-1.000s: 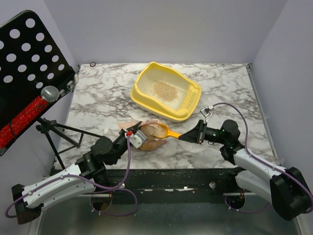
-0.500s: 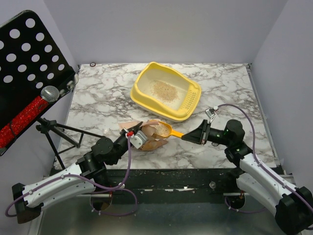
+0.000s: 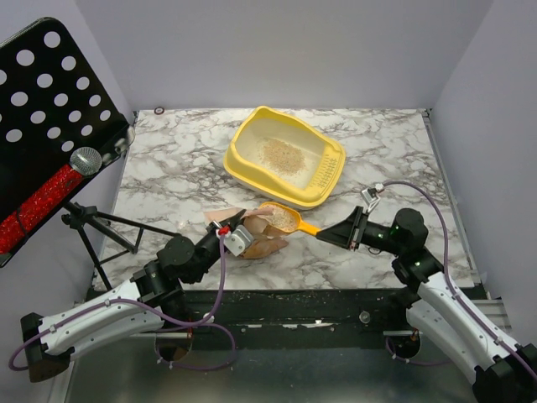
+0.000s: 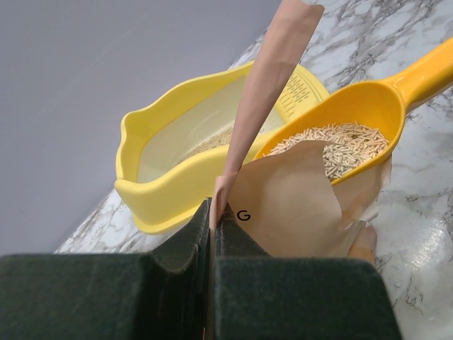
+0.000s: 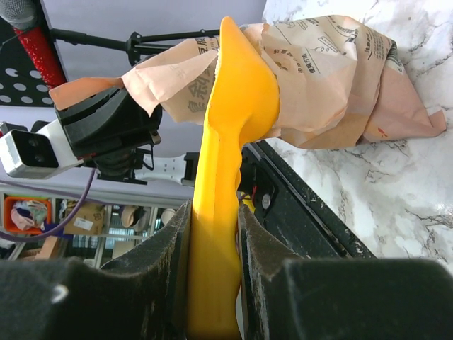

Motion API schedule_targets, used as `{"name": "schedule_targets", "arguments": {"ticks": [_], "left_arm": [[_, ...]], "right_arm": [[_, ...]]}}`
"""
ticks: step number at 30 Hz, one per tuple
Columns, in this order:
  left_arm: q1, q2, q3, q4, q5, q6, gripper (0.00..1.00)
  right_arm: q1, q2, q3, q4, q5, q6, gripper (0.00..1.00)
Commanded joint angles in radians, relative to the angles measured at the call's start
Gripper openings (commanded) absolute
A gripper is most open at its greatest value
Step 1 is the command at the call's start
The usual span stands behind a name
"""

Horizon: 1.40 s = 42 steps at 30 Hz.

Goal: Fill the litter box with clean litter

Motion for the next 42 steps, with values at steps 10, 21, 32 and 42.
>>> {"name": "schedule_targets", "arguments": {"ticks": [10, 21, 32, 42], "left_arm": [[-0.02, -0.054, 0.004, 0.143, 0.019, -0.003, 0.0], [-0.02, -0.095, 0.004, 0.155, -0.01, -0.008, 0.0], [-0.02, -0.18, -0.001, 0.178, -0.059, -0.008, 0.0], [-0.019, -0.21, -0.008, 0.217, -0.14, 0.004, 0.0]], "right_arm": [[-0.007, -0.155, -0.092, -0.061, 0.076, 0.142, 0.0], [-0.007, -0.172, -0.097, -0.015, -0.011, 0.284, 0.0], [-0.006, -0.172, -0.017, -0.015, -0.01, 0.337, 0.0], [-0.007, -0.144, 0.046, -0.008, 0.036, 0.37, 0.0]]}}
